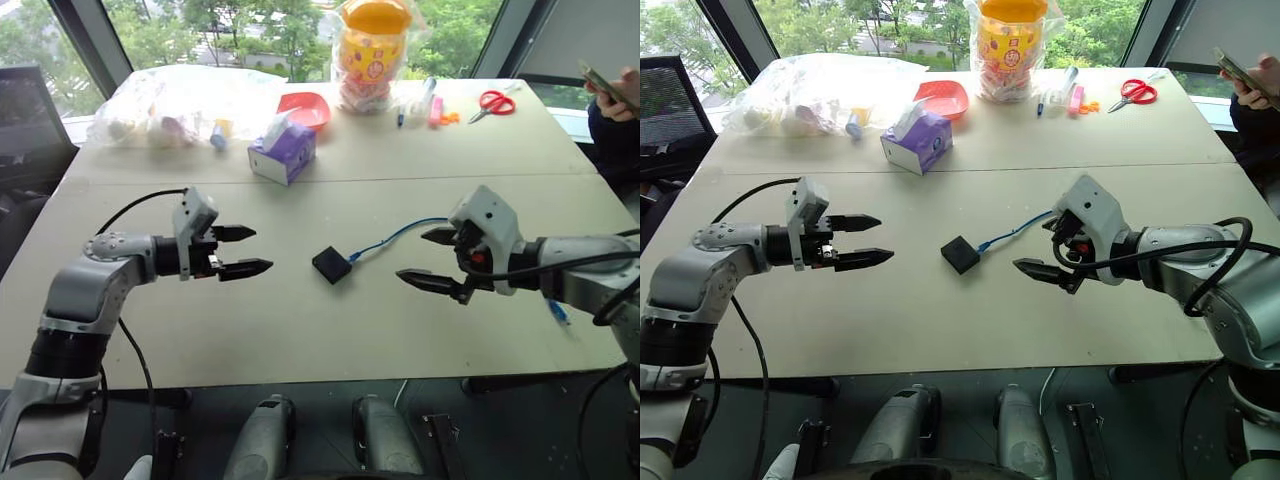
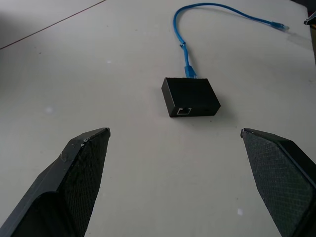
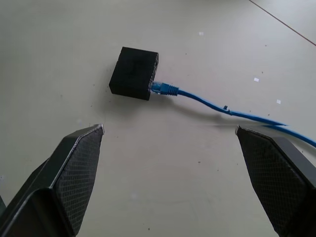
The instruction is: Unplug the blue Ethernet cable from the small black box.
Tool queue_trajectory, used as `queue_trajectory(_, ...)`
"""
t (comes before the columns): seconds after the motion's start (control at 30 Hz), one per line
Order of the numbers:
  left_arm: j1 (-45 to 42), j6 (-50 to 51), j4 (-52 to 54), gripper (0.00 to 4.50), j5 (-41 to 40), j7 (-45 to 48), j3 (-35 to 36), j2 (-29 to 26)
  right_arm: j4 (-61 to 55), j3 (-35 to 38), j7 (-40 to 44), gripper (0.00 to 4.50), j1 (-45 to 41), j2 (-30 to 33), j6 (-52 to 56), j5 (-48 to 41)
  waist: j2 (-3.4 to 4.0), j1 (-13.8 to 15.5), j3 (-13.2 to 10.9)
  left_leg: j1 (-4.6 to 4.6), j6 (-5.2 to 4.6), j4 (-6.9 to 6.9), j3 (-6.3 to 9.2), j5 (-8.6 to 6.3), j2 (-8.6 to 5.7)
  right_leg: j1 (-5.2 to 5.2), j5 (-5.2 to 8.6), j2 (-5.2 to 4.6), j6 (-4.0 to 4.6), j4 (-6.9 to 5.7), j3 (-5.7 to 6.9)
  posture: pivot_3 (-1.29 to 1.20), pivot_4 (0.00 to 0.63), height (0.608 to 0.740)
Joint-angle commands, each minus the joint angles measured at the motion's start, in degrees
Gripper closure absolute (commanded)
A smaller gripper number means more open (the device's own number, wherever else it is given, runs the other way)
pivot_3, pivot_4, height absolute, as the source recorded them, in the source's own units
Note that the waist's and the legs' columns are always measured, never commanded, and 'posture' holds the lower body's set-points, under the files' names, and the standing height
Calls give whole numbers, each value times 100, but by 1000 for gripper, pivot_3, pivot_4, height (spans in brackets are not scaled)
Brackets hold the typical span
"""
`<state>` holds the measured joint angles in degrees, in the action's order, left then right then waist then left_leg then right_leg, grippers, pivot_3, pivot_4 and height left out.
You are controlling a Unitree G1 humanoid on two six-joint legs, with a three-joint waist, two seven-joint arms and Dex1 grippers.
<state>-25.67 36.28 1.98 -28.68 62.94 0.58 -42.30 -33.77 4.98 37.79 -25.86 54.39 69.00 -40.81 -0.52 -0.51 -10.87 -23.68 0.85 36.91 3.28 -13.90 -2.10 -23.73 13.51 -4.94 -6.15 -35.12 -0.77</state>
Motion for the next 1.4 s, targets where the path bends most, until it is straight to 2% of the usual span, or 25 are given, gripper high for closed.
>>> queue_trajectory(0.03, 38, -171, 12, 74, 55, 41, 55, -50, 146, -239, 167, 0, -202, 185, -333, 255, 0, -2, 0, -7, -1, -1, 0, -1, 0, -7, 0, -1, 0, 0, 0, 0, 150, 740)
queue_trajectory(0.13, -133, -81, 30, 74, 41, -49, 14, 63, 494, -457, 378, 0, -525, 239, -580, 420, 0, -4, 0, -64, 0, 14, -2, 1, -2, -66, -3, 0, -2, -15, -2, 0, 150, 740)
queue_trajectory(0.23, -212, -213, -63, 74, 136, -52, -59, 143, 856, -859, 646, 0, -752, 355, -976, 802, 0, 6, 0, -72, 0, 19, -2, 2, -4, -74, -6, 2, -7, -20, -1, 0, 150, 740)
queue_trajectory(0.33, -185, -265, -51, 74, 155, -96, -100, 255, 1738, -1809, 1095, 0, -1482, 204, -1679, 1602, 1, -20, 0, -71, 0, 18, -7, 2, -8, -73, -12, 8, -16, -19, 3, 0, 150, 740)
queue_trajectory(0.4, -134, -291, 6, 74, 172, -111, -106, 285, 2111, -2197, 1378, 0, -1783, 113, -2027, 1943, 1, -48, 0, -70, 0, 19, -17, 2, -7, -76, -12, 20, -16, -20, -4, 0, 150, 740)
queue_trajectory(0.7, -103, -392, 78, 74, 162, -327, 90, 362, 4162, -3758, 2596, 0, -2979, -1042, -3733, 3569, 0, -32, 0, -67, 2, 20, -16, 3, -3, -85, -21, 30, -33, -50, -2, 0, 150, 740)
queue_trajectory(1.0, 268, -421, 463, 74, 158, -622, 256, 337, 5406, -4066, 2990, 0, -3005, -1819, -4776, 4439, -2, -34, 1, -63, 6, 24, -12, 6, -12, -88, -25, 25, -41, -75, -3, 0, 150, 740)
queue_trajectory(1.1, 218, -420, 449, 0, 156, -684, 265, 363, 5594, -3920, 3081, 891, -3065, -2099, -4752, 4460, -3, -65, 2, -48, 18, 23, -10, 12, -8, -86, -25, 32, -39, -93, -3, 0, 150, 740)
queue_trajectory(1.3, 192, -462, 416, 0, 159, -702, 235, 362, 5878, -3827, 3490, 4067, -3231, -2516, -4459, 4441, -3, -73, 2, -4, 32, 19, -11, 20, -4, -61, -32, 50, -25, -109, -7, 0, 150, 740)
queue_trajectory(1.33, 180, -467, 399, 0, 161, -695, 233, 359, 5942, -3836, 3508, 4465, -3256, -2571, -4461, 4482, -2, -73, 1, -3, 33, 19, -11, 21, -3, -61, -33, 50, -25, -110, -7, 0, 150, 740)
queue_trajectory(1.4, 129, -462, 352, 0, 154, -695, 229, 374, 5999, -3874, 3379, 4465, -3287, -2601, -4653, 4686, -2, -64, 2, -3, 35, 19, -11, 22, -4, -61, -33, 50, -25, -110, -7, 0, 150, 740)
